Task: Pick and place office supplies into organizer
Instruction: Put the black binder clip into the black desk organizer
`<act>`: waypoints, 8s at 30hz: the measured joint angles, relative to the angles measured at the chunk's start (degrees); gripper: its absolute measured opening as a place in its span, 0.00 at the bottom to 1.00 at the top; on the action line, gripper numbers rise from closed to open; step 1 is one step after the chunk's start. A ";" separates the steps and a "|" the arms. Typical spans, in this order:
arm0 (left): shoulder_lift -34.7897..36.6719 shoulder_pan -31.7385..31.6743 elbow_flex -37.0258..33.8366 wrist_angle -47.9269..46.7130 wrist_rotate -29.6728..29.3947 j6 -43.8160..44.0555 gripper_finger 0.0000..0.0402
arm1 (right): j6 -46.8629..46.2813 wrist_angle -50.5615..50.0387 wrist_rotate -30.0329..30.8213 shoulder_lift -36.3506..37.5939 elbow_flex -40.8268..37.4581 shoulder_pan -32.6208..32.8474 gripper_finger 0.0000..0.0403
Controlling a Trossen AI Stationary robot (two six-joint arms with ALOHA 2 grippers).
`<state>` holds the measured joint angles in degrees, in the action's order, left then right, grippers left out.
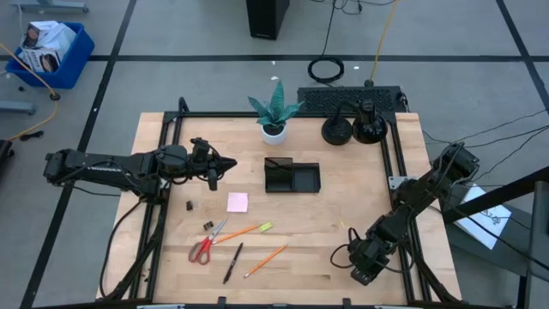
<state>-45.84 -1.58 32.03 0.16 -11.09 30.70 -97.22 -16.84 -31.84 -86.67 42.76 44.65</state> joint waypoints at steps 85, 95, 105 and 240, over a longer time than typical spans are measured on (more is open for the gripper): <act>-0.01 0.01 0.00 0.27 0.52 4.87 0.09 | 20.58 6.70 29.07 4.92 -0.07 -24.29 0.00; -0.02 0.01 0.00 0.26 0.52 8.24 0.09 | 25.25 22.62 38.12 4.98 0.00 -35.44 0.00; -0.02 0.00 0.00 0.01 0.08 8.07 0.09 | 24.75 28.09 39.49 -0.23 4.97 -40.67 0.00; -19.57 9.11 17.02 -72.80 -4.07 78.57 0.34 | 59.60 25.86 3.53 -10.85 -8.95 -34.09 0.19</act>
<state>-65.41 7.53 49.05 -72.64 -15.16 109.26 -37.61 9.02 -28.31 -97.52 33.81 10.56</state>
